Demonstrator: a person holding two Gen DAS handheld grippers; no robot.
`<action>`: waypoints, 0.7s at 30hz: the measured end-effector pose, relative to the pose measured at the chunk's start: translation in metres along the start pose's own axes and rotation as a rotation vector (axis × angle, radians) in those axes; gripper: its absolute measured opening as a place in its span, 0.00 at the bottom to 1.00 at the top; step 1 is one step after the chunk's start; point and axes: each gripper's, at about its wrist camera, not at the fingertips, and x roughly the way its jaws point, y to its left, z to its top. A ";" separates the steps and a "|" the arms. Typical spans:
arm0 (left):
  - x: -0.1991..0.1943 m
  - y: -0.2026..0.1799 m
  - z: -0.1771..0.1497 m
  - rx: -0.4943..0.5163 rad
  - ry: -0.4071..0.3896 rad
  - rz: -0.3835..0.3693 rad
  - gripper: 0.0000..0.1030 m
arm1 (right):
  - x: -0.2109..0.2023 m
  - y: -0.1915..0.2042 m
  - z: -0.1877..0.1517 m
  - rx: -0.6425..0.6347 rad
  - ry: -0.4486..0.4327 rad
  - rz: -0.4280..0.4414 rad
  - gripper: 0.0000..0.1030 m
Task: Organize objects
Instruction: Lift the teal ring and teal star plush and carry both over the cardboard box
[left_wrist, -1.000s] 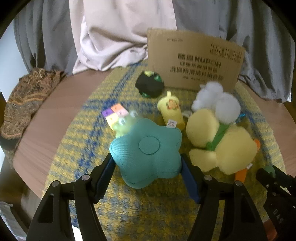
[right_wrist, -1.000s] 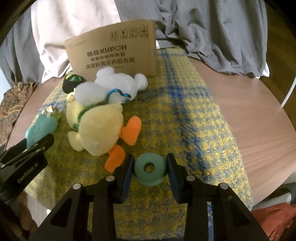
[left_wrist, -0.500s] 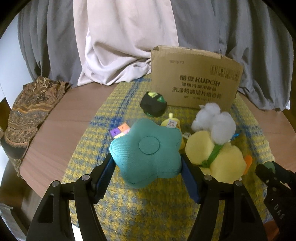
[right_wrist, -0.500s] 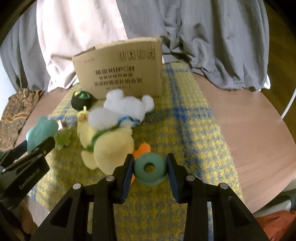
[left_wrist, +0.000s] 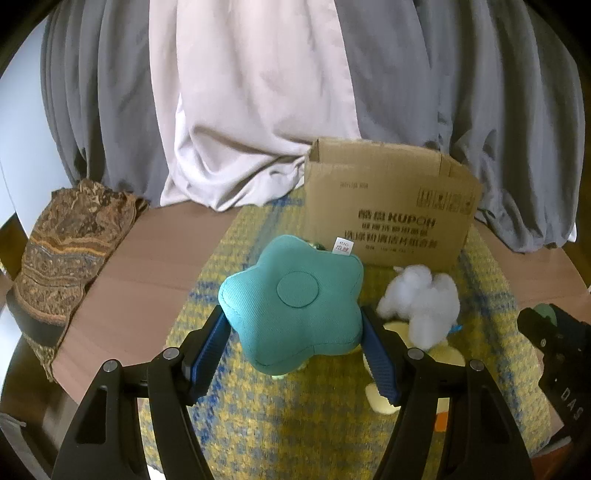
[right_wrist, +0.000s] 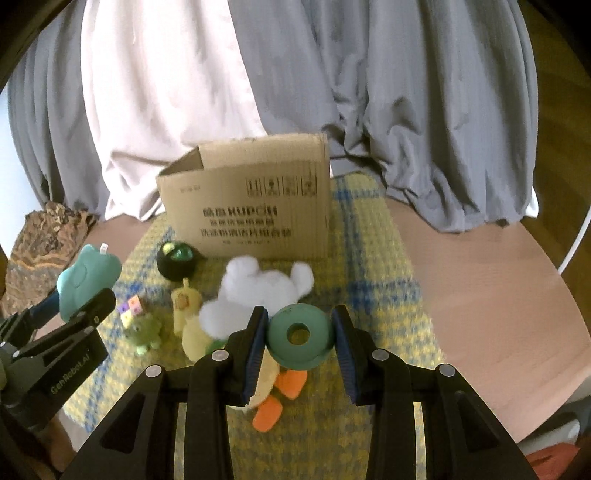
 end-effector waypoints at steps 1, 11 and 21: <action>-0.001 0.000 0.003 0.001 -0.006 0.001 0.67 | -0.001 0.000 0.003 0.000 -0.006 0.000 0.35; -0.006 -0.001 0.039 0.010 -0.071 -0.006 0.67 | -0.010 0.001 0.042 0.002 -0.081 0.005 0.35; -0.007 0.001 0.084 0.004 -0.101 -0.053 0.67 | -0.020 0.010 0.082 -0.011 -0.158 0.012 0.35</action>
